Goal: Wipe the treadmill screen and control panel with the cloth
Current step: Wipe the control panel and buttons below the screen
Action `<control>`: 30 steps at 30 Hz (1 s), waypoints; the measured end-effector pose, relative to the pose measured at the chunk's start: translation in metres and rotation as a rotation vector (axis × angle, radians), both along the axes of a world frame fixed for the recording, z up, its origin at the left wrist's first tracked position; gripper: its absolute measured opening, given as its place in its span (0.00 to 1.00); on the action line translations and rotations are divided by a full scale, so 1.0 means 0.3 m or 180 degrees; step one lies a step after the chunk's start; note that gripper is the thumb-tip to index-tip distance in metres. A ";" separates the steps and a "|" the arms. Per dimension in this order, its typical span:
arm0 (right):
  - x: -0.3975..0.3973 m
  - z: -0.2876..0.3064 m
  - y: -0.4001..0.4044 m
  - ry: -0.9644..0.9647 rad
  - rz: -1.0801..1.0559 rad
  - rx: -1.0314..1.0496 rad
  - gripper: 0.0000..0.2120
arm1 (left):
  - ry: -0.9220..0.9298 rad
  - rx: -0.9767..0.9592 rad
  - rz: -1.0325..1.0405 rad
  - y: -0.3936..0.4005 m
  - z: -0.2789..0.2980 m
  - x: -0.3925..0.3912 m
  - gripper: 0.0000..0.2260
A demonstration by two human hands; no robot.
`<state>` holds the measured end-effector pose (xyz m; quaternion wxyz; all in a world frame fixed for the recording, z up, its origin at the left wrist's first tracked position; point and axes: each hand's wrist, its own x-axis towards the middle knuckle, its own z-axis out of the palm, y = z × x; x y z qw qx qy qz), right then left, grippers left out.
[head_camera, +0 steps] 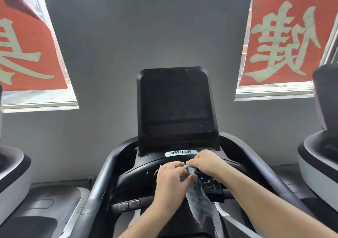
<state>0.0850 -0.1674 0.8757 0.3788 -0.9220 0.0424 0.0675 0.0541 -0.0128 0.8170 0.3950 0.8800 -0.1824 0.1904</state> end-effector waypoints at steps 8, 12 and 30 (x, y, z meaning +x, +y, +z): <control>-0.017 0.065 -0.147 0.0032 -0.0170 -0.0451 0.19 | 0.0021 -0.0476 0.0265 -0.077 0.008 0.031 0.18; -0.038 0.056 -0.197 0.0125 -0.0117 -0.0067 0.22 | -0.0070 -0.0449 0.0375 -0.183 0.026 0.025 0.18; -0.019 0.015 -0.493 0.0153 -0.0250 0.0615 0.17 | -0.0959 0.0341 0.0970 -0.498 -0.024 -0.008 0.12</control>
